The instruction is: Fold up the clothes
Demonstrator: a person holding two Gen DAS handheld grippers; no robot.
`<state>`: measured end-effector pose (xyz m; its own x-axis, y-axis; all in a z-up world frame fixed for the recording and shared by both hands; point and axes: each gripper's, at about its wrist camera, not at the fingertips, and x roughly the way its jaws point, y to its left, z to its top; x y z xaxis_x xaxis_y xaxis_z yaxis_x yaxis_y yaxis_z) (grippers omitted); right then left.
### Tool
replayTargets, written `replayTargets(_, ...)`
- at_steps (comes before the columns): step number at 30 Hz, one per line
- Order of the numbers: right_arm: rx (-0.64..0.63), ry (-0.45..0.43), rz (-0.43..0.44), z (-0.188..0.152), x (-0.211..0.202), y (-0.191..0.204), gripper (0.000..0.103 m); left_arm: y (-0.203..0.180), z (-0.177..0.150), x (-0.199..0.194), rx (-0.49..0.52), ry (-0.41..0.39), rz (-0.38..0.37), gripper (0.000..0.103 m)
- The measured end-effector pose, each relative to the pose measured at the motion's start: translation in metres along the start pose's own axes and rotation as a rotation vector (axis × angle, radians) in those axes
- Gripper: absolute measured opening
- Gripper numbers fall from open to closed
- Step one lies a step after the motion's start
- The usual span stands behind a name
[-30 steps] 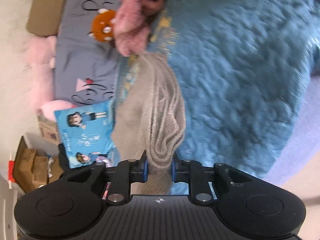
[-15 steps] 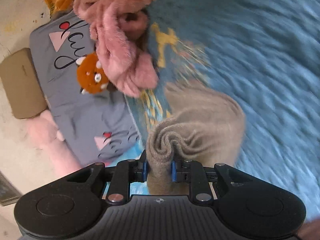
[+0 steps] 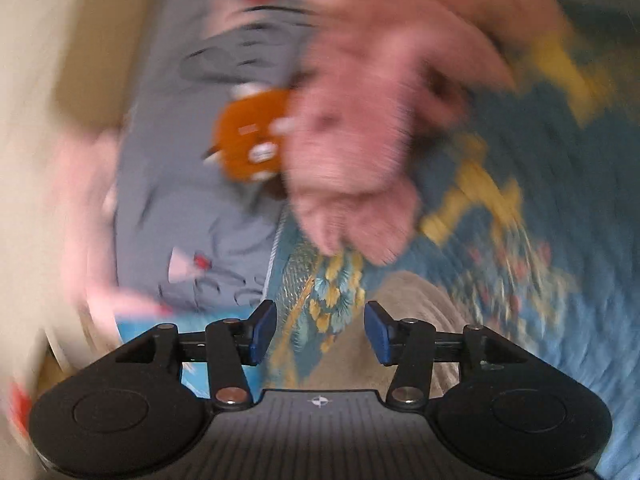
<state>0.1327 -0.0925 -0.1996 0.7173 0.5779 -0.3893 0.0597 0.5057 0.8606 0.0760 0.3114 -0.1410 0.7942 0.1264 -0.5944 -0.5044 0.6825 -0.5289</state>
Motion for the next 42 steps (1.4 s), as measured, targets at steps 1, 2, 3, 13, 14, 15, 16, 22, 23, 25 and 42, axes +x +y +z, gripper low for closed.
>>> replayTargets(1,-0.127,0.001,0.002,-0.008,-0.004,0.014,0.052,-0.004,0.001,-0.006,0.027,-0.008,-0.01,0.099)
replayTargets(2,-0.256,0.005,0.001,-0.018,-0.007,0.029,0.052,-0.009,0.001,-0.013,0.054,-0.015,-0.021,0.1)
replayTargets(3,-0.396,0.013,-0.007,-0.032,-0.007,0.042,0.052,-0.014,0.001,-0.018,0.088,-0.015,-0.032,0.103)
replayTargets(13,-1.332,0.105,-0.087,-0.139,0.052,0.08,0.047,-0.101,-0.085,0.024,0.729,0.246,-0.196,0.103)
replayTargets(14,-1.36,0.116,-0.095,-0.141,0.057,0.077,0.047,-0.106,-0.093,0.03,0.782,0.262,-0.201,0.103)
replayTargets(15,-1.383,0.126,-0.105,-0.142,0.061,0.073,0.047,-0.107,-0.099,0.039,0.833,0.27,-0.175,0.103)
replayTargets(16,-1.399,0.136,-0.117,-0.143,0.066,0.067,0.052,-0.108,-0.104,0.048,0.883,0.278,-0.148,0.103)
replayTargets(22,-1.194,0.176,-0.122,-0.119,0.088,0.03,0.07,-0.09,-0.121,0.105,0.955,0.358,-0.023,0.103)
replayTargets(23,-1.19,0.173,-0.114,-0.119,0.088,0.027,0.07,-0.08,-0.117,0.11,0.885,0.365,-0.048,0.103)
replayTargets(25,-1.203,0.167,-0.116,-0.122,0.089,0.027,0.072,-0.071,-0.116,0.113,0.844,0.355,-0.068,0.103)
replayTargets(42,-1.156,0.046,-0.307,-0.096,0.077,0.01,0.076,-0.011,-0.086,0.119,0.479,0.343,-0.009,0.103)
